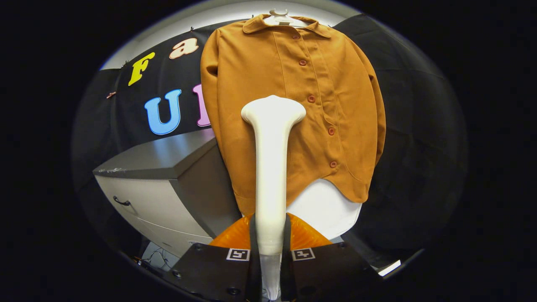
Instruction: Iron the clothes twice with a garment steamer, once on the left side and once on the right side.
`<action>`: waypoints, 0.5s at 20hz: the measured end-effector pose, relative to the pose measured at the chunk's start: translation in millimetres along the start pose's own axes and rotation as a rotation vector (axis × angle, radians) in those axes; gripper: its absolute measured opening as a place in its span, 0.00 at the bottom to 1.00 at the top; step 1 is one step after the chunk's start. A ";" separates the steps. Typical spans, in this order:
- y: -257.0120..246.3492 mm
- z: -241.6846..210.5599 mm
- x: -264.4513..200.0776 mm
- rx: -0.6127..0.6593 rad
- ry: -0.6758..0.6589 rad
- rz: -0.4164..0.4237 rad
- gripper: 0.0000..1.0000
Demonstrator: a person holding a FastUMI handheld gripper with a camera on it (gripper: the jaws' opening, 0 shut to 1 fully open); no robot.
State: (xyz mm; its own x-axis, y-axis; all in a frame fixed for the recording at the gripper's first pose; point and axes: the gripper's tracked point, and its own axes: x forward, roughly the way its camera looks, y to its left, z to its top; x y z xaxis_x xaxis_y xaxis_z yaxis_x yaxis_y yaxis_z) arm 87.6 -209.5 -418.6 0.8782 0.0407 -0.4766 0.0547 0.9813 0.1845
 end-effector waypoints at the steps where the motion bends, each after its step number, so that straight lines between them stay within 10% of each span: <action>1: -0.4 -3.9 -1.7 0.004 0.008 -0.001 0.21; 10: -5.8 3.8 -44.3 0.000 0.004 0.010 0.21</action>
State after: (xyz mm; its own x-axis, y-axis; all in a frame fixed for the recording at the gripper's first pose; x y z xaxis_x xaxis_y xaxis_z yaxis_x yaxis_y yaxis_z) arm 50.2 -217.6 -395.4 0.8766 0.0513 -0.4785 0.0460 0.9808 0.1895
